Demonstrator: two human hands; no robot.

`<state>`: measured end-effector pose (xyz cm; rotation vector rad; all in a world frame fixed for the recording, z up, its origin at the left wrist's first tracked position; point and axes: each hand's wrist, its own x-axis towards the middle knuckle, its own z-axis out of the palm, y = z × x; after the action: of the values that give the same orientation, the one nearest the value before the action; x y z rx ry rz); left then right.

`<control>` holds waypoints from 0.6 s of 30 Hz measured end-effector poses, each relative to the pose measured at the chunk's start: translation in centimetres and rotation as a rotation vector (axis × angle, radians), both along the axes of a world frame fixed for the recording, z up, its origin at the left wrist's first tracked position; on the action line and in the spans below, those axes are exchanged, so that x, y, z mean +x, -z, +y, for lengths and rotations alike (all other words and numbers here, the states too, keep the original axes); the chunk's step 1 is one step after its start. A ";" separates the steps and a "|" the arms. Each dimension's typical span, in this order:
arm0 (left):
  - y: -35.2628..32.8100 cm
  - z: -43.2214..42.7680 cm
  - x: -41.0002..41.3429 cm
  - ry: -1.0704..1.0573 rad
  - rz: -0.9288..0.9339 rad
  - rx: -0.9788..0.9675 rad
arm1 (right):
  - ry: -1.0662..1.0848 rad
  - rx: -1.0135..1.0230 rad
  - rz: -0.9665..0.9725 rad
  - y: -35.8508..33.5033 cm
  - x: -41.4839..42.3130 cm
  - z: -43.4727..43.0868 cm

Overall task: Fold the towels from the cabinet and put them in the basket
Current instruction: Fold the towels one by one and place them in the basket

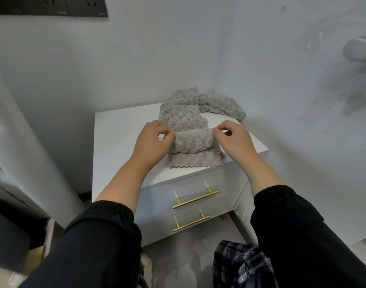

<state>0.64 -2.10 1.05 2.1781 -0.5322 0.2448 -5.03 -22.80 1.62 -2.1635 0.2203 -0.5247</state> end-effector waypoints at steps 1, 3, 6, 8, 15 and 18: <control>-0.2 -0.1 -0.2 0.007 0.004 0.004 | 0.005 -0.005 -0.012 0.0 -0.1 -0.1; -0.7 -0.3 -0.9 0.017 0.007 0.024 | 0.023 -0.031 0.000 -0.1 -0.3 -0.3; -0.9 -0.8 -1.3 0.023 0.084 0.055 | 0.020 -0.047 0.083 0.1 -0.5 -0.4; -0.8 -0.9 -1.3 0.055 0.165 0.058 | 0.004 -0.056 0.147 0.3 -0.5 -0.6; -0.6 -0.9 -1.1 0.141 0.237 0.230 | -0.057 -0.073 0.325 0.8 -0.7 -1.3; -0.4 -0.8 -1.1 0.138 0.334 0.291 | -0.128 -0.060 0.408 0.9 -0.6 -1.5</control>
<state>-0.45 -2.92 1.43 2.3833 -0.5492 -0.2848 -5.65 -24.25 0.72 -2.3084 0.2876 -0.0131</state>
